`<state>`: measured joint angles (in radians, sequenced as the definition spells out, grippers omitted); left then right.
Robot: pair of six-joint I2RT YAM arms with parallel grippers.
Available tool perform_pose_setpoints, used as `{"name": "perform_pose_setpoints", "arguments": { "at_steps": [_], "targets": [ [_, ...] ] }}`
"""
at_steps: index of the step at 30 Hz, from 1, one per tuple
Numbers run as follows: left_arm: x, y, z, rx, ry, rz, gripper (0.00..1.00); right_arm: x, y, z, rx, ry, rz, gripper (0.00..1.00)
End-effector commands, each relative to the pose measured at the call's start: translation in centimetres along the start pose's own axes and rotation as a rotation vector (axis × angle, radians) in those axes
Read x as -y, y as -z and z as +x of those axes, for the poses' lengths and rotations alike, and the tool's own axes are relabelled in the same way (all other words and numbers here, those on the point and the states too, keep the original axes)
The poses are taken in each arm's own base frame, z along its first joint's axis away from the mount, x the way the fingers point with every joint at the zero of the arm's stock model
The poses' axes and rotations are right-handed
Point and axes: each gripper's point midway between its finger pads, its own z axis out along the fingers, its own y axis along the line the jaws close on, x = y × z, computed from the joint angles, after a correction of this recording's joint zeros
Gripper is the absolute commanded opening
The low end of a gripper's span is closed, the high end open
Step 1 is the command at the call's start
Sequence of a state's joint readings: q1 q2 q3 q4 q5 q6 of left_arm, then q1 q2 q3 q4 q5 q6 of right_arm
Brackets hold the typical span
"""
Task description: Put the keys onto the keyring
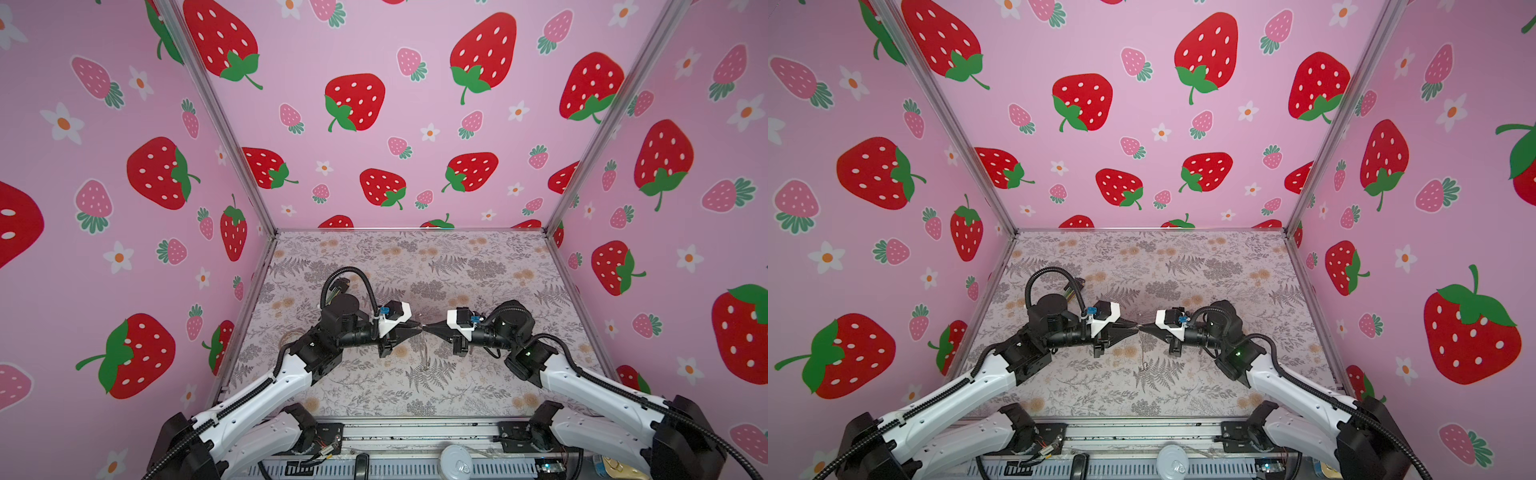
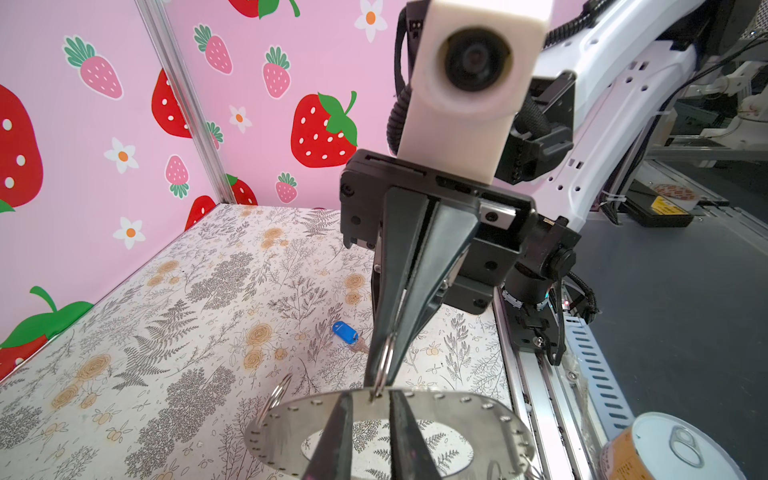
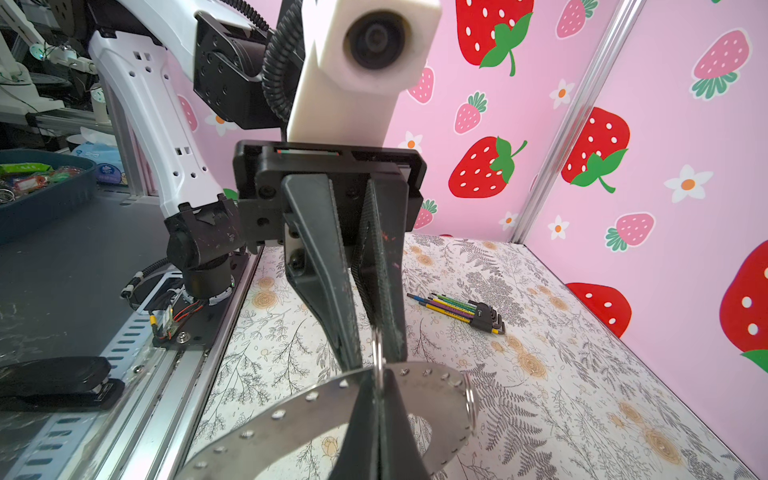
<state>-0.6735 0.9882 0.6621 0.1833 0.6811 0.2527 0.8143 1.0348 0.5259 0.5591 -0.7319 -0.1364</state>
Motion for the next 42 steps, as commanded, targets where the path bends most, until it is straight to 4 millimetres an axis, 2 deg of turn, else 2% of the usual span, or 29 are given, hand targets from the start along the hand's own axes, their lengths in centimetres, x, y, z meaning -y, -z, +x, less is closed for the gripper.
{"name": "perform_pose_setpoints", "arguments": {
  "at_steps": [1, 6, 13, 15, 17, 18, 20, 22, 24, 33, 42],
  "targets": [
    [0.2, 0.4, -2.6, 0.077, -0.059, 0.005, 0.20, -0.8, -0.1, 0.5, -0.005, 0.006, -0.036, 0.00],
    [0.3, 0.4, -2.7, 0.081, -0.062, 0.008, 0.16, -0.8, -0.1, 0.8, -0.011, 0.003, -0.036, 0.00],
    [0.4, 0.3, -2.7, 0.083, -0.066, 0.018, 0.07, -1.1, -0.3, 1.3, -0.025, -0.015, -0.056, 0.00],
    [0.5, 0.3, -2.6, 0.081, -0.067, 0.020, 0.00, -1.1, -0.4, 1.4, -0.028, -0.017, -0.059, 0.00],
    [0.5, 0.2, -2.5, 0.076, -0.066, 0.020, 0.00, -1.0, -0.4, 1.4, -0.029, -0.018, -0.055, 0.00],
    [0.5, 0.2, -2.5, 0.073, -0.064, 0.020, 0.00, -0.9, -0.4, 1.3, -0.028, -0.016, -0.050, 0.04],
    [0.3, 0.1, -2.3, 0.052, -0.057, 0.008, 0.00, -0.5, -0.3, 1.4, -0.039, -0.011, -0.023, 0.20],
    [0.1, 0.2, -1.9, 0.006, -0.055, -0.003, 0.00, 0.0, 0.1, 1.3, -0.059, 0.013, 0.018, 0.31],
    [-0.3, 0.2, -1.4, -0.050, -0.051, -0.022, 0.00, 0.4, 0.6, 1.2, -0.076, 0.047, 0.058, 0.34],
    [-1.8, 0.6, -0.1, -0.352, -0.079, -0.116, 0.00, 1.3, 1.2, 0.8, -0.117, 0.064, 0.118, 0.35],
    [-1.5, 0.1, -0.1, -0.486, -0.150, -0.114, 0.00, 1.4, 1.1, -0.6, -0.056, 0.042, 0.116, 0.30]
  ]
}}
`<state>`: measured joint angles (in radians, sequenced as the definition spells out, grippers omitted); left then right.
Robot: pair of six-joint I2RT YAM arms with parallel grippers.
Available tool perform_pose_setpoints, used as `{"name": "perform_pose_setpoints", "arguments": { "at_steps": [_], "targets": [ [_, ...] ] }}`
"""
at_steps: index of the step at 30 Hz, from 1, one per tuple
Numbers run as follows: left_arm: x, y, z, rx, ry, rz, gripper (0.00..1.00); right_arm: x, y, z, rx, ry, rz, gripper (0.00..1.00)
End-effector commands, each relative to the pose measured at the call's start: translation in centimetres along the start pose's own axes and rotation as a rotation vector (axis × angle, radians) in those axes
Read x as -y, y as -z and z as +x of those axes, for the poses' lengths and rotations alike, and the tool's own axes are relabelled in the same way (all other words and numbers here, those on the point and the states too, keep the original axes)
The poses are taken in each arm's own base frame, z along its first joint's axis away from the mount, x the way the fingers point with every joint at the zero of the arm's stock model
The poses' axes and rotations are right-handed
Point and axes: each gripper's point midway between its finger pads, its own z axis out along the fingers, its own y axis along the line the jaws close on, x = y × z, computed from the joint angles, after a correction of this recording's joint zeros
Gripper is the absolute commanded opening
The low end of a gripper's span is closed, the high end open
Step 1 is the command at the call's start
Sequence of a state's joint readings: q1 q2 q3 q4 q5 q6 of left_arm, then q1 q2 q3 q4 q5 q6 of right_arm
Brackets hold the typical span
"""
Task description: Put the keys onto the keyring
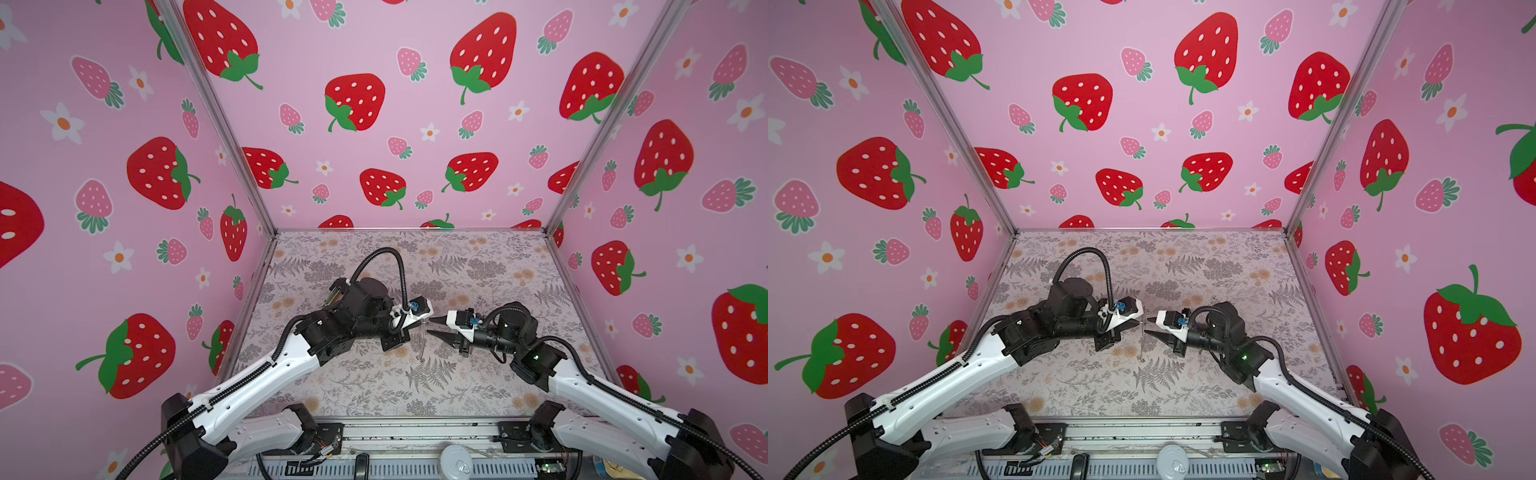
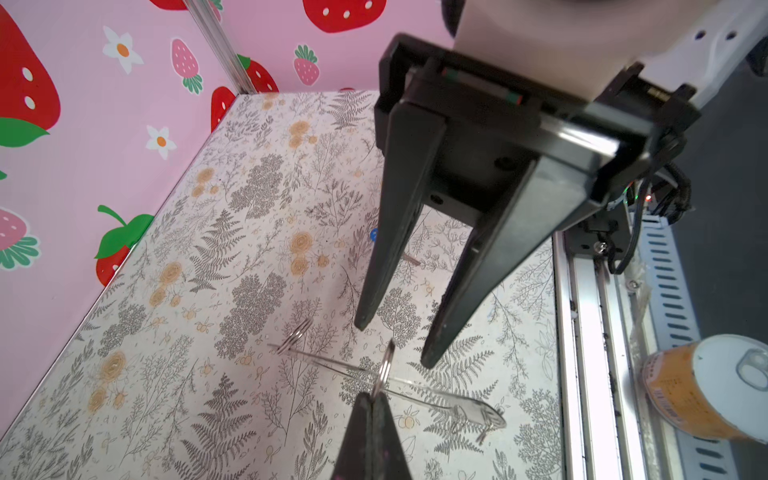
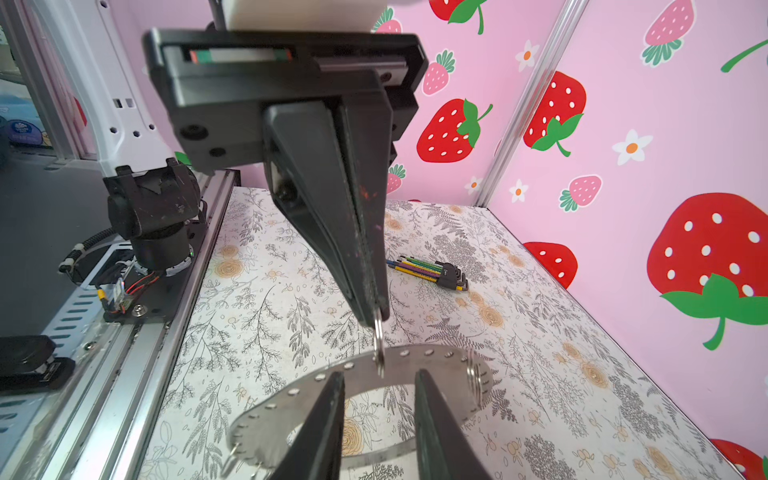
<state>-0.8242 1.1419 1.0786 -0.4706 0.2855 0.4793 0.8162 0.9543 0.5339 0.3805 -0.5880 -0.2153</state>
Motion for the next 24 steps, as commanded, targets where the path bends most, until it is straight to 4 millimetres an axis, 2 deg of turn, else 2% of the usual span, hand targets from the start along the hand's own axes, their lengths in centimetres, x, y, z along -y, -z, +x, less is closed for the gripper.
{"name": "perform_pose_setpoints", "arguments": {
  "at_steps": [1, 14, 24],
  "targets": [
    [-0.3, 0.8, -0.4, -0.050, -0.056, -0.019, 0.00, 0.2, 0.0, -2.1, 0.061, 0.013, 0.001, 0.29],
    [-0.1, 0.8, -1.3, -0.034, -0.072, -0.012, 0.00, 0.0, -0.9, -1.1, 0.049, -0.035, -0.023, 0.18],
    [0.3, 0.8, -1.6, -0.015, -0.077, 0.006, 0.00, -0.1, -1.3, -1.3, 0.057, -0.042, -0.040, 0.07]
  ]
}}
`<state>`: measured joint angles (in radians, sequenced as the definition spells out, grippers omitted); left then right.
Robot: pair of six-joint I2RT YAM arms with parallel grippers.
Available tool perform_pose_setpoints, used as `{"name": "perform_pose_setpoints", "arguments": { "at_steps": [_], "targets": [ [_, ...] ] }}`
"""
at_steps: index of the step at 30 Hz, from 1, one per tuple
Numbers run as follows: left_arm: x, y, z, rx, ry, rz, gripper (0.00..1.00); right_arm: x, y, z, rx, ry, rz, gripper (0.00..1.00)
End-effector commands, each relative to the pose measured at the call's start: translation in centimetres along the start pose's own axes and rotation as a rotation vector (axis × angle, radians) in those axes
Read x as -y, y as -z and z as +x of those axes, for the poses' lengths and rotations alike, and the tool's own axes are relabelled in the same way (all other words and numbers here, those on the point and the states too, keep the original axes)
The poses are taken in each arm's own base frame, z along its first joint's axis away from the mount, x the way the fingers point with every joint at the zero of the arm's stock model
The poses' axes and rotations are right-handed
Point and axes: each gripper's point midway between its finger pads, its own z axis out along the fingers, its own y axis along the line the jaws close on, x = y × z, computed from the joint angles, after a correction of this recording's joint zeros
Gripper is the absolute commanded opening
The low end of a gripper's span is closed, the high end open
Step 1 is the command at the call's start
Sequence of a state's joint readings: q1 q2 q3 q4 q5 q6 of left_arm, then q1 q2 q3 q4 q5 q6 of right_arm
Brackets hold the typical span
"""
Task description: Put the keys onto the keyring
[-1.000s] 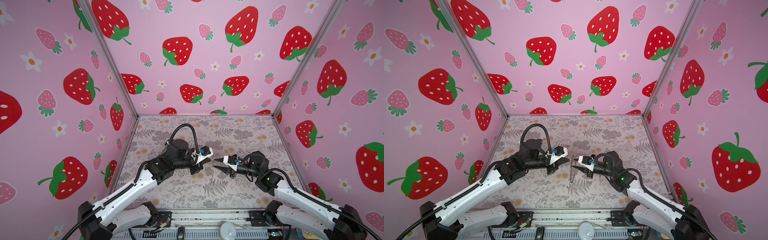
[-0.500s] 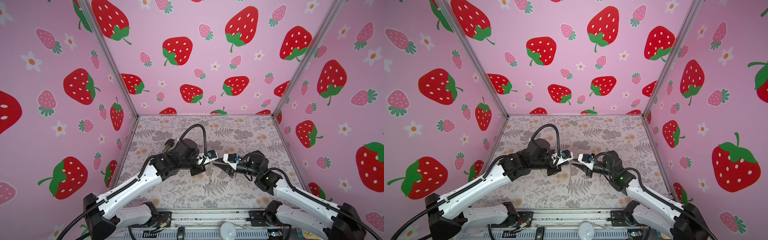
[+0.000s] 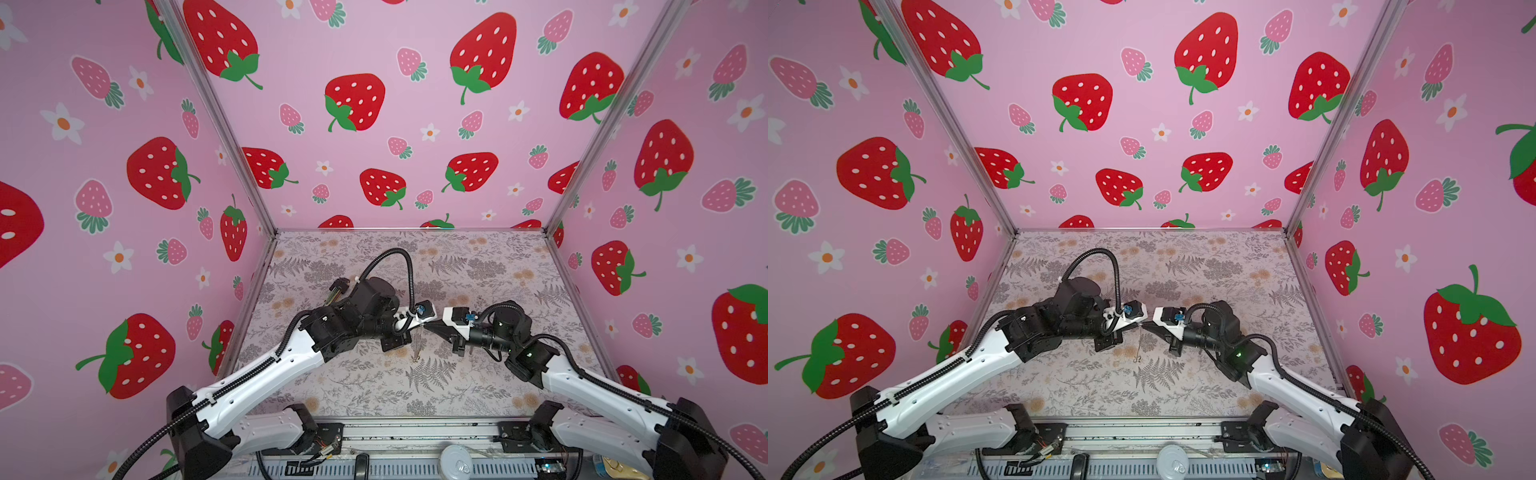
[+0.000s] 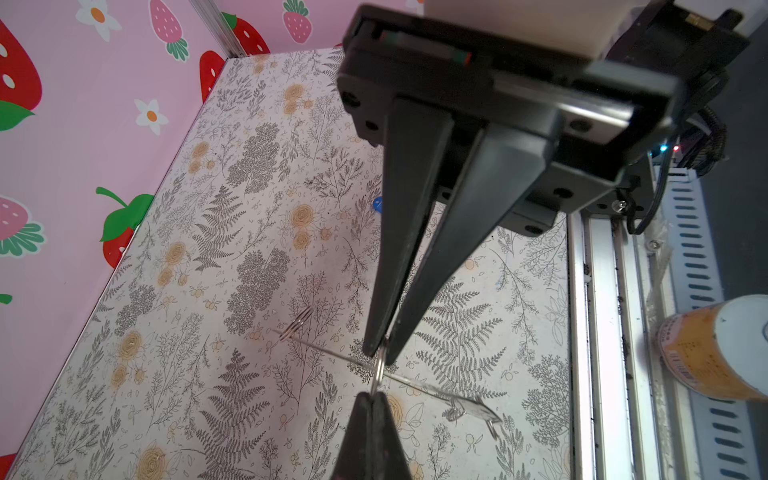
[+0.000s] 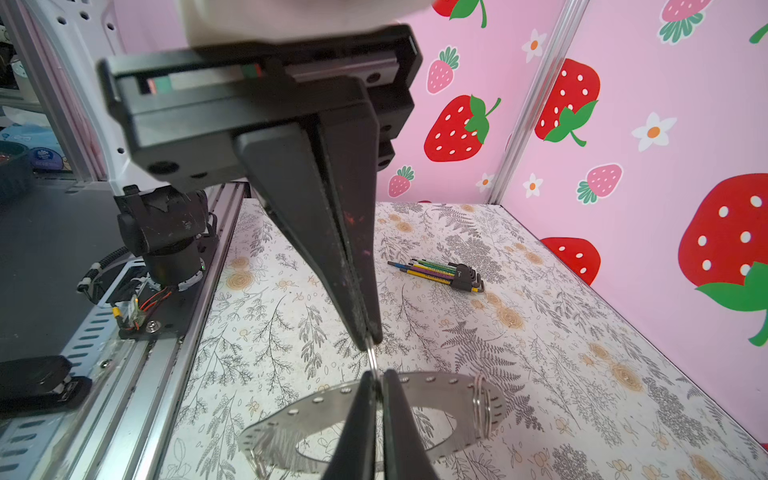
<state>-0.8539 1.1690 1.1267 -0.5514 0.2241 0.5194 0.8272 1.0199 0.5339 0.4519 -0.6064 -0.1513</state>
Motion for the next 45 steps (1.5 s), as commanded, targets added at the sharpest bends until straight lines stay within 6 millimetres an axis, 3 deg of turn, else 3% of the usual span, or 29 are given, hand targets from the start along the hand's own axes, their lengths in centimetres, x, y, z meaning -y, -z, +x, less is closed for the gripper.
{"name": "perform_pose_setpoints", "arguments": {
  "at_steps": [1, 6, 9, 21, 31, 45],
  "targets": [
    [0.1, 1.0, -2.0, 0.061, -0.036, 0.008, 0.00, -0.1, -0.2, -1.7, 0.045, 0.018, -0.017, 0.06],
    [0.0, 1.0, -1.9, 0.074, -0.043, -0.002, 0.00, -0.3, -0.3, -1.6, 0.048, 0.017, -0.033, 0.00],
    [-0.8, 1.2, -1.5, 0.092, -0.034, -0.056, 0.15, -0.4, -0.2, -1.6, 0.056, 0.017, -0.032, 0.00],
    [-0.9, 4.9, -1.0, 0.562, 0.125, 0.002, 0.15, -1.2, 0.1, -3.2, 0.166, 0.024, -0.071, 0.00],
    [1.0, 4.6, -1.5, 0.622, 0.132, 0.138, 0.20, -1.6, 0.2, -4.4, 0.224, 0.021, -0.105, 0.00],
    [1.0, 3.7, -1.8, 0.629, 0.128, 0.148, 0.23, -2.2, -0.1, -4.5, 0.236, 0.007, -0.150, 0.00]
  ]
}}
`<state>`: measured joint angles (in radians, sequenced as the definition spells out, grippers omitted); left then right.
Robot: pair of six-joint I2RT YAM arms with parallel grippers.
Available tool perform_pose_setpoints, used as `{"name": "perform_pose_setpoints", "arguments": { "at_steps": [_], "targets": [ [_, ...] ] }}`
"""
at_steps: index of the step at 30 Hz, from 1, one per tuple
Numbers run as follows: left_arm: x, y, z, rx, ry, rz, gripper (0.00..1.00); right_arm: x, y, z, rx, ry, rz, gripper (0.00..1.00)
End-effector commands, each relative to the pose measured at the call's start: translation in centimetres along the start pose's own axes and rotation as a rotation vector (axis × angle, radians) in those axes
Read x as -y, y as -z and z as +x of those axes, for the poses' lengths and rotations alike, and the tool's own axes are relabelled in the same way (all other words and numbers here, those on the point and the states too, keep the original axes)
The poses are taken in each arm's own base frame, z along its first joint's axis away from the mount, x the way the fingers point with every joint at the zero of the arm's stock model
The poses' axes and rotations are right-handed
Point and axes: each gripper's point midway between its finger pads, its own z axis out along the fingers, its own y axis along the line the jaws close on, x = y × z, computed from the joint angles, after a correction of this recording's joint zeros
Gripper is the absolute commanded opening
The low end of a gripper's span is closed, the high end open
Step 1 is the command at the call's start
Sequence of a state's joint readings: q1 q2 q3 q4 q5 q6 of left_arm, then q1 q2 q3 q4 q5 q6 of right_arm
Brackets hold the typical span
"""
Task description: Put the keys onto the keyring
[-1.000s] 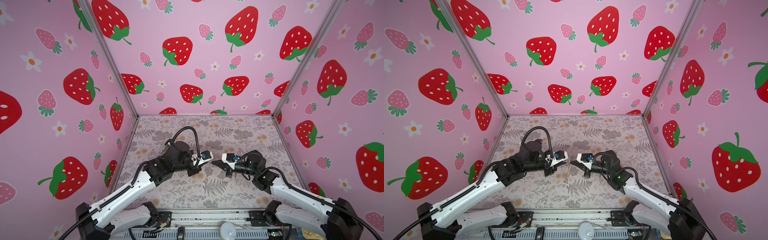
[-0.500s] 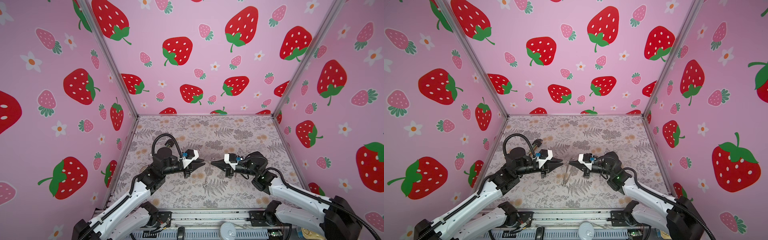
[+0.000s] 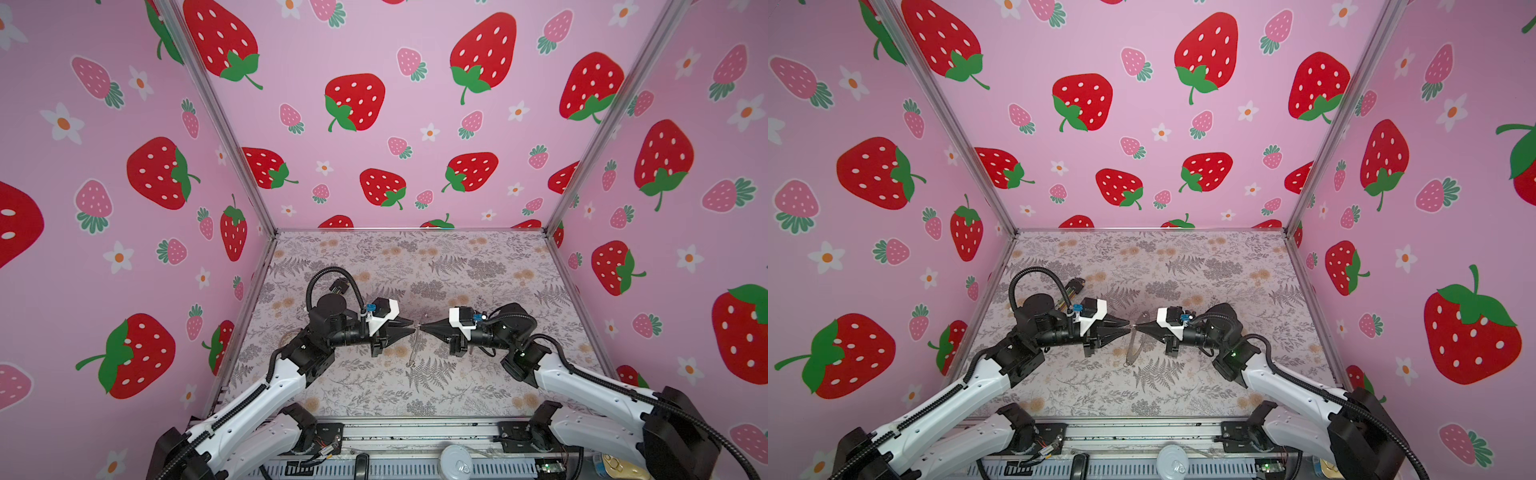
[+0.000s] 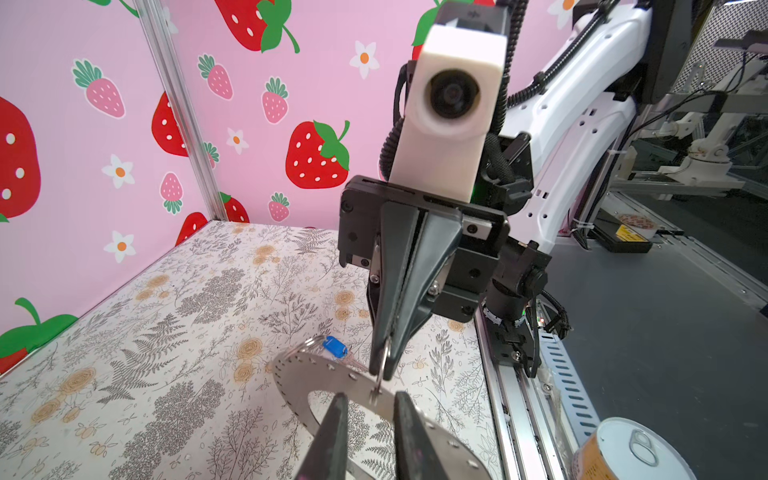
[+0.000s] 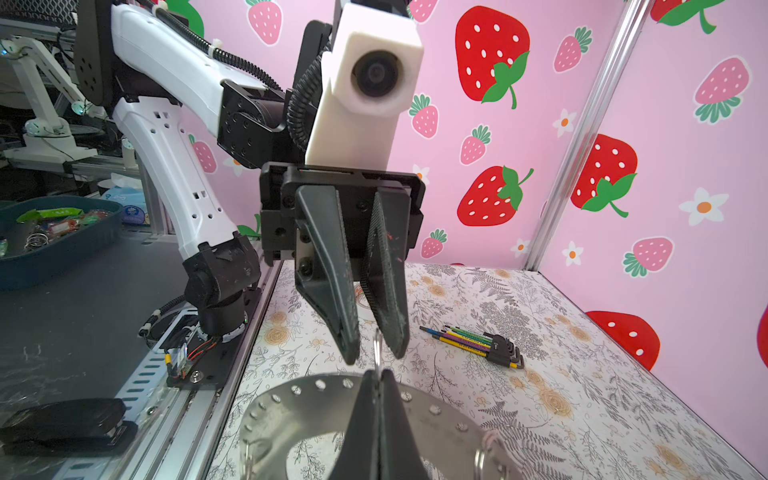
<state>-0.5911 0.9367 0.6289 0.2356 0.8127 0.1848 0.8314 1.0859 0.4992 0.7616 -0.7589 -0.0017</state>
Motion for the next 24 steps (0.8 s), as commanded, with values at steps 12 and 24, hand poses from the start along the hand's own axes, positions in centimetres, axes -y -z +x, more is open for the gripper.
{"name": "perform_pose_setpoints", "arguments": {
  "at_steps": [12, 24],
  "targets": [
    [0.8, -0.5, -0.6, 0.017, -0.046, 0.030, 0.00, -0.7, -0.3, -1.1, 0.044, 0.020, -0.035, 0.00],
    [0.9, -0.3, -0.1, -0.180, -0.193, -0.037, 0.00, 0.2, 0.5, 1.3, -0.106, 0.079, 0.048, 0.25]
  ]
}}
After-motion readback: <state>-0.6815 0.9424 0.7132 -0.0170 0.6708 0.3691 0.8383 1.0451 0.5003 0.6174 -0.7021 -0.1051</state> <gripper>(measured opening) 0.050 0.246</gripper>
